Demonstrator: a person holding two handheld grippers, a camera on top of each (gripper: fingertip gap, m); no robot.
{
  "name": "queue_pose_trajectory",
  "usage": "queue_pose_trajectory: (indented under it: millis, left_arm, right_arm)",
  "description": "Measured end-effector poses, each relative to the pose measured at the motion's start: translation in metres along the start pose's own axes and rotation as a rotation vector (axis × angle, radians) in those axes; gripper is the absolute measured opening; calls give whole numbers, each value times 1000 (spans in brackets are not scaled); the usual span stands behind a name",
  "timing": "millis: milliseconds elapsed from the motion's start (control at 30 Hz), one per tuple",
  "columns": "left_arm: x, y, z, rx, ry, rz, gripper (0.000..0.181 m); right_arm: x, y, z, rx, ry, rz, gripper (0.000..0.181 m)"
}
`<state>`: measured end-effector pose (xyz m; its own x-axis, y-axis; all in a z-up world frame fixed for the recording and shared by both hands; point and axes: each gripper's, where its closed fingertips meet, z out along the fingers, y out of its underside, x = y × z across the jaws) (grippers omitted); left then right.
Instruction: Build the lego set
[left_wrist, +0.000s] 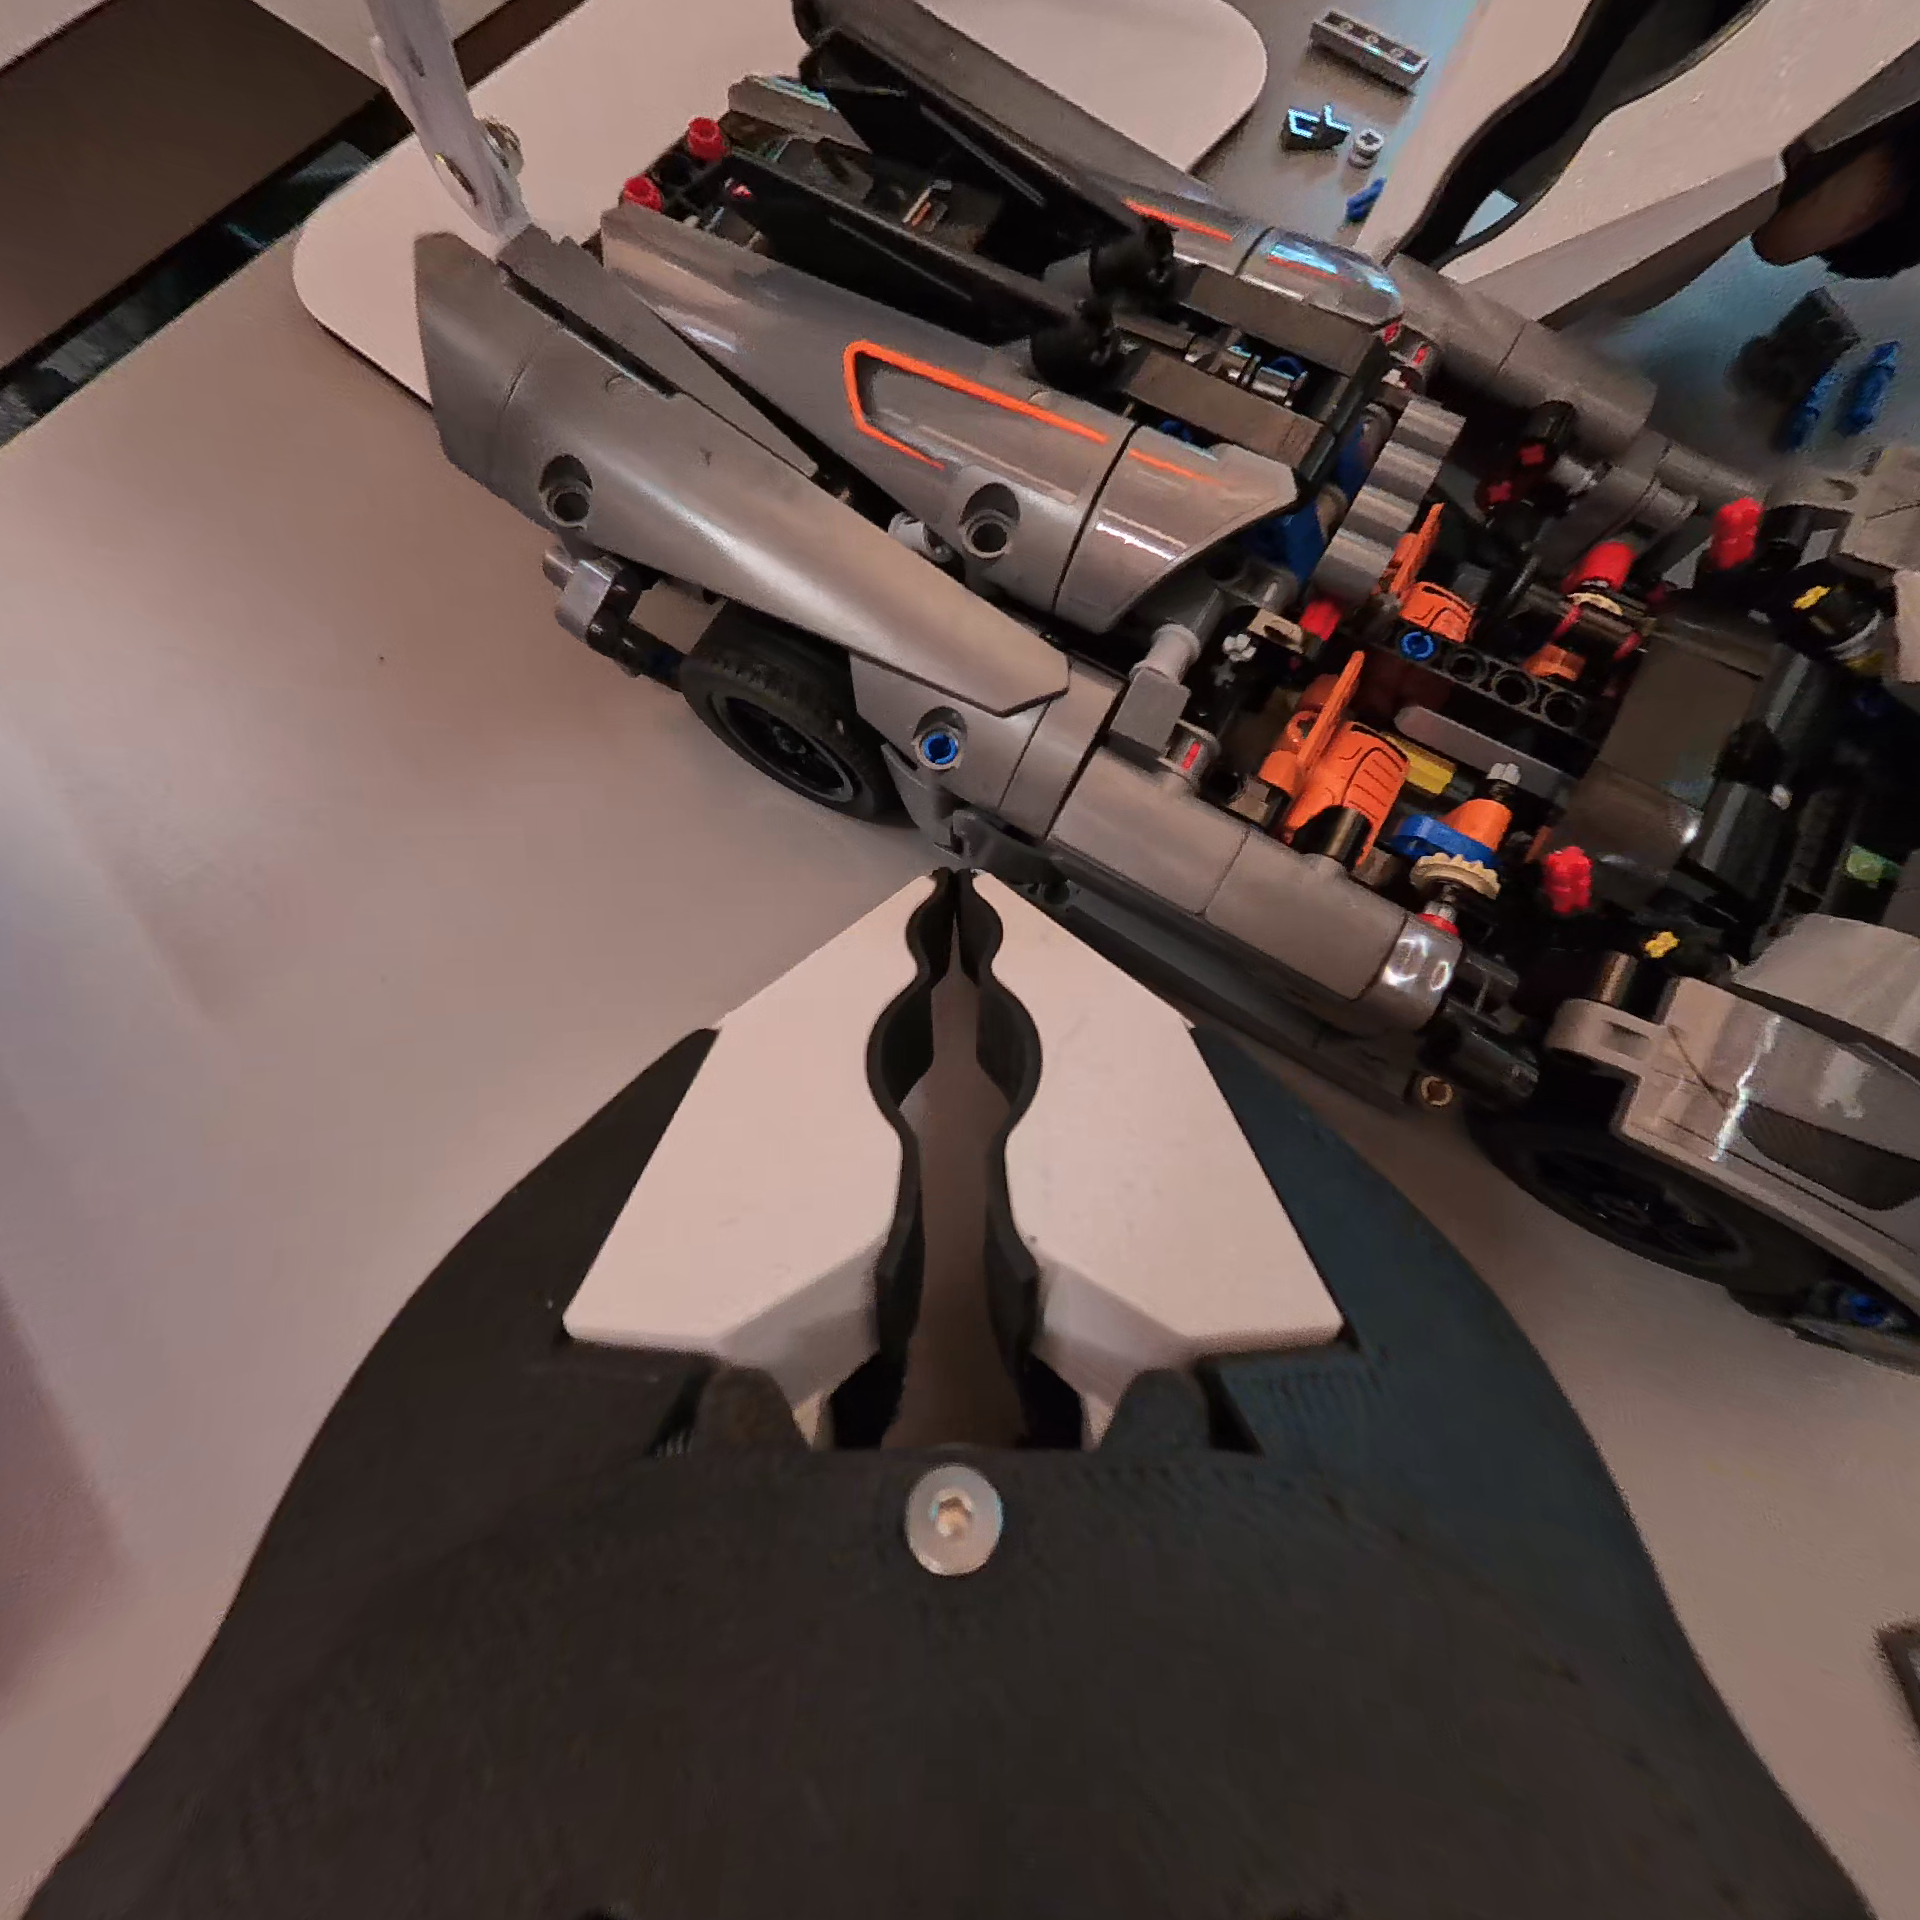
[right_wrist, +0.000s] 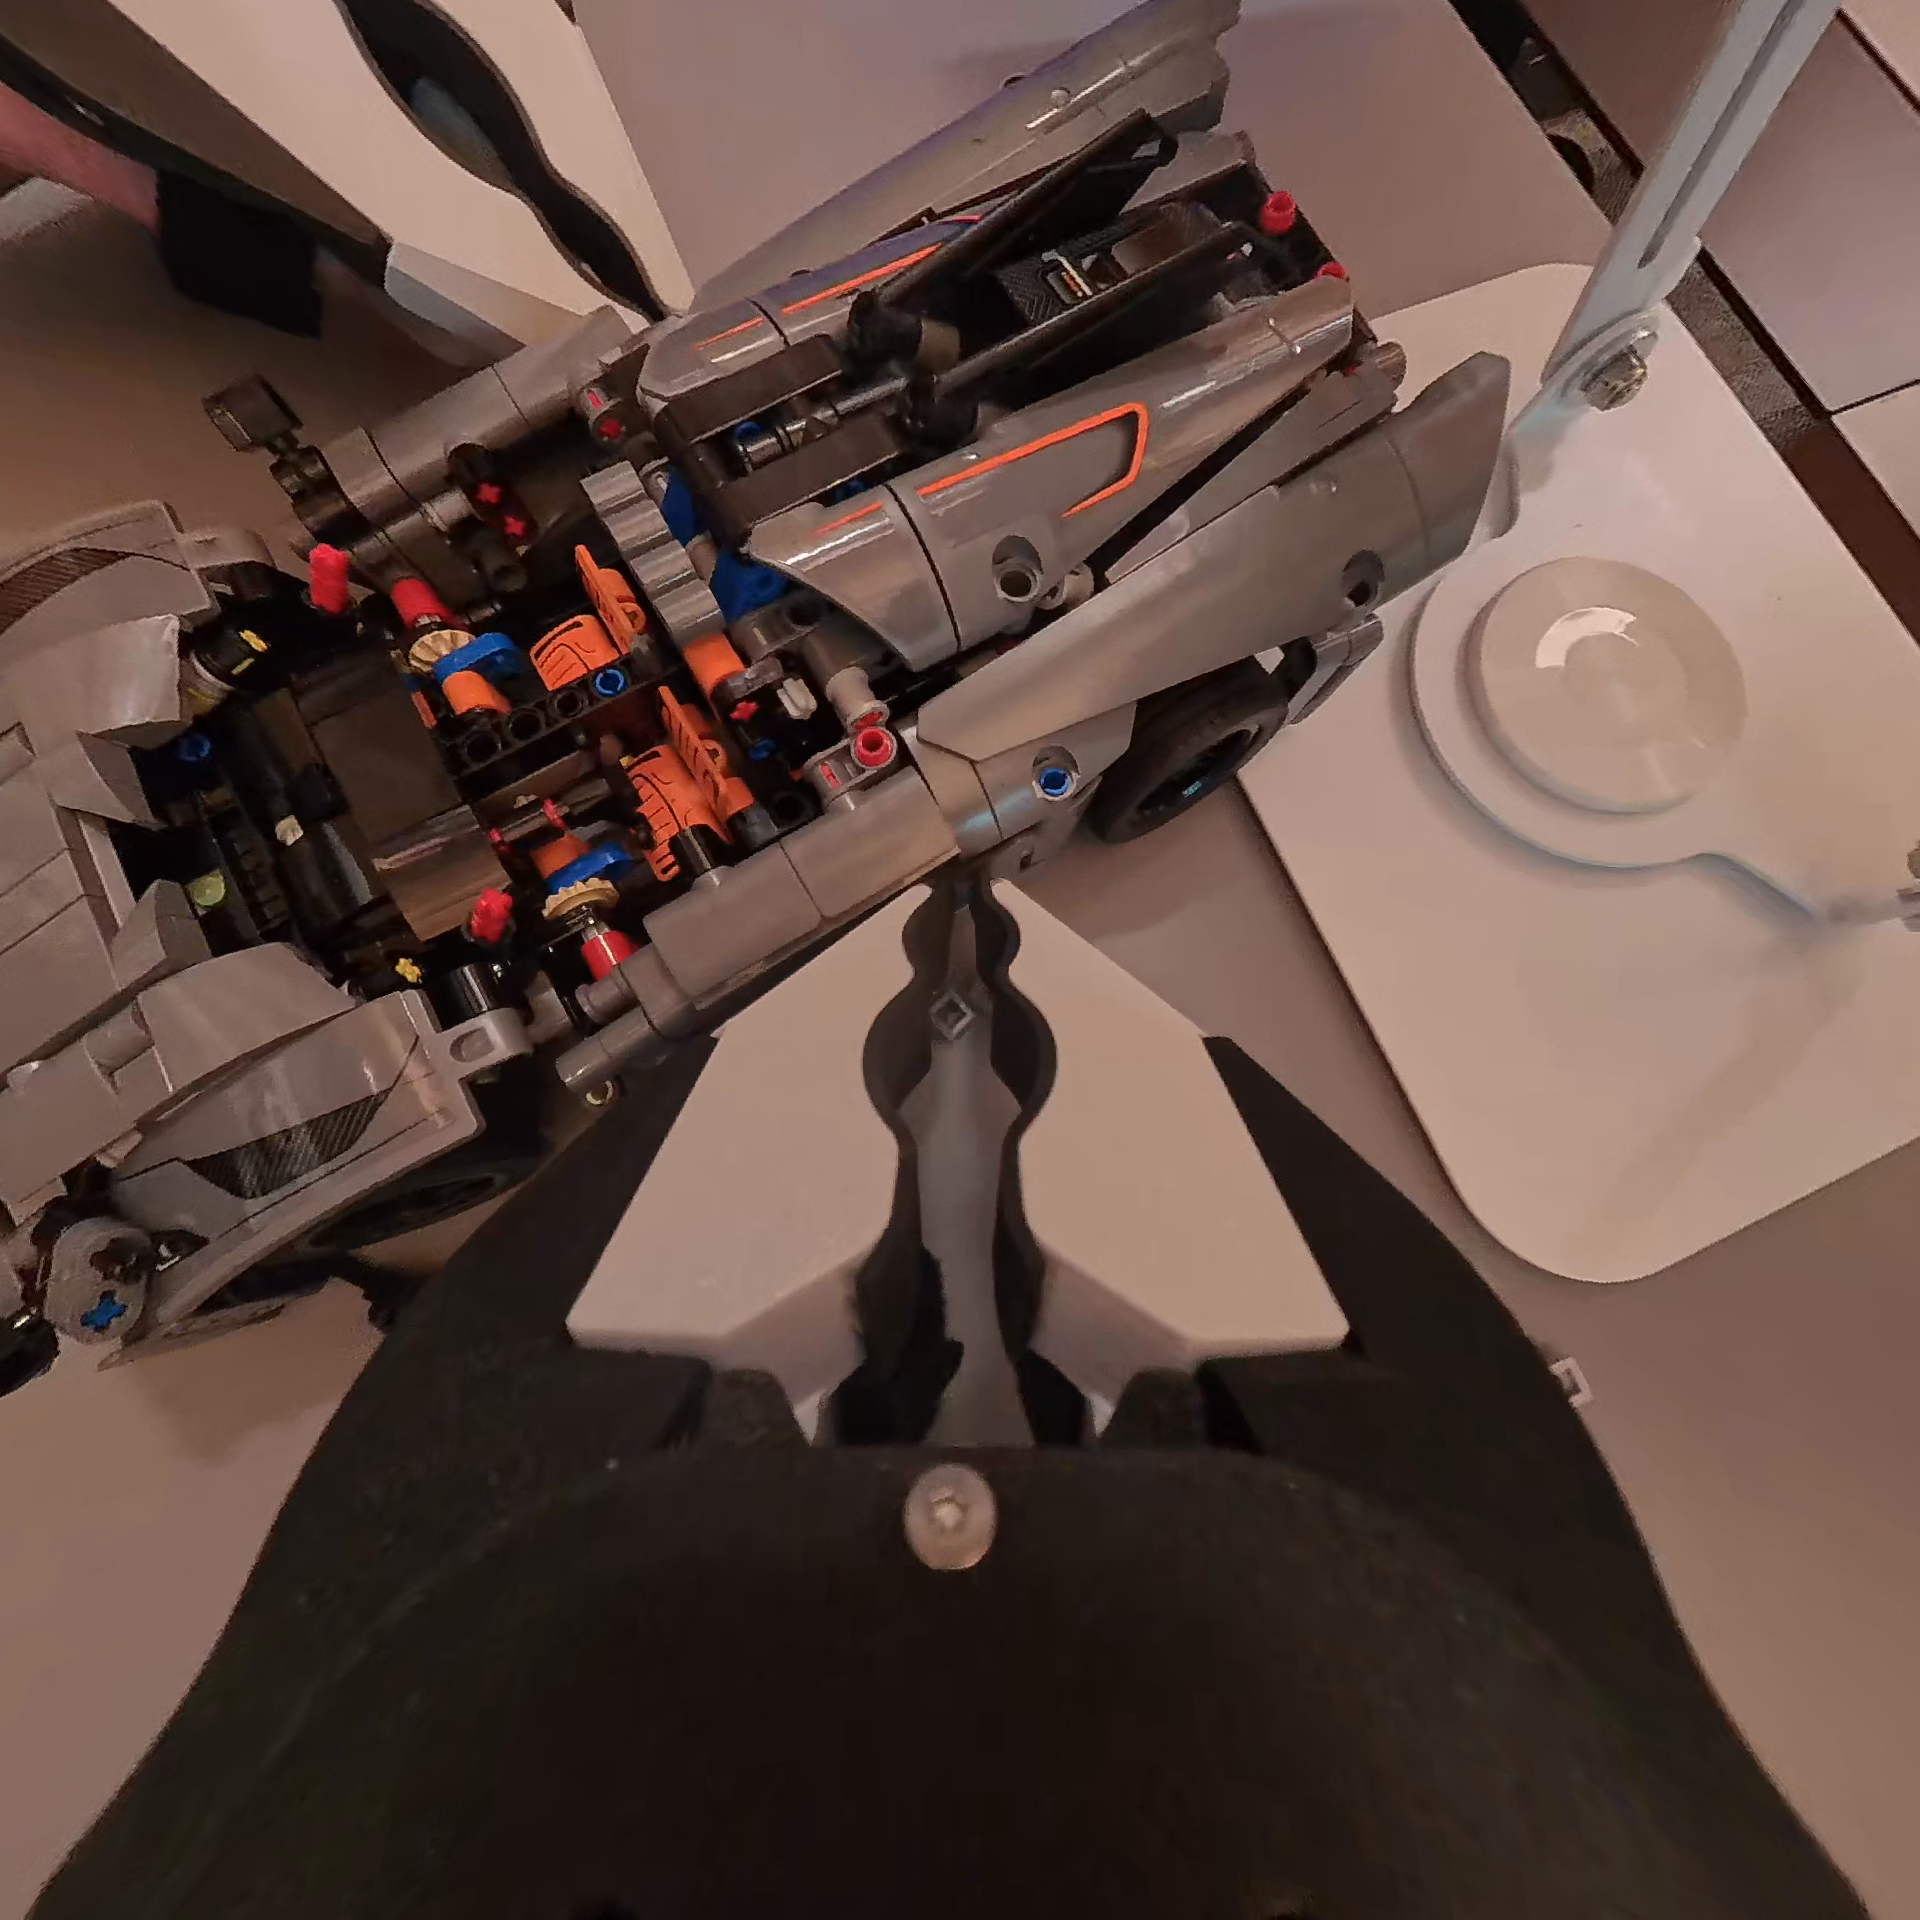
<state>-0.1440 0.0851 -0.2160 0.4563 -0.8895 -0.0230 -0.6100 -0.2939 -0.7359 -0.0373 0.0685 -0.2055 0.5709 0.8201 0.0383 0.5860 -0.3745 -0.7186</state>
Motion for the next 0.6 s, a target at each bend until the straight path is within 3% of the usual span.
queue_pose_trajectory:
  millis: [600]
  left_arm:
    - [4, 34, -39, -72, 151, -49, 0]
  right_arm:
    - [-35, -24, 21, 11, -1, -60, 0]
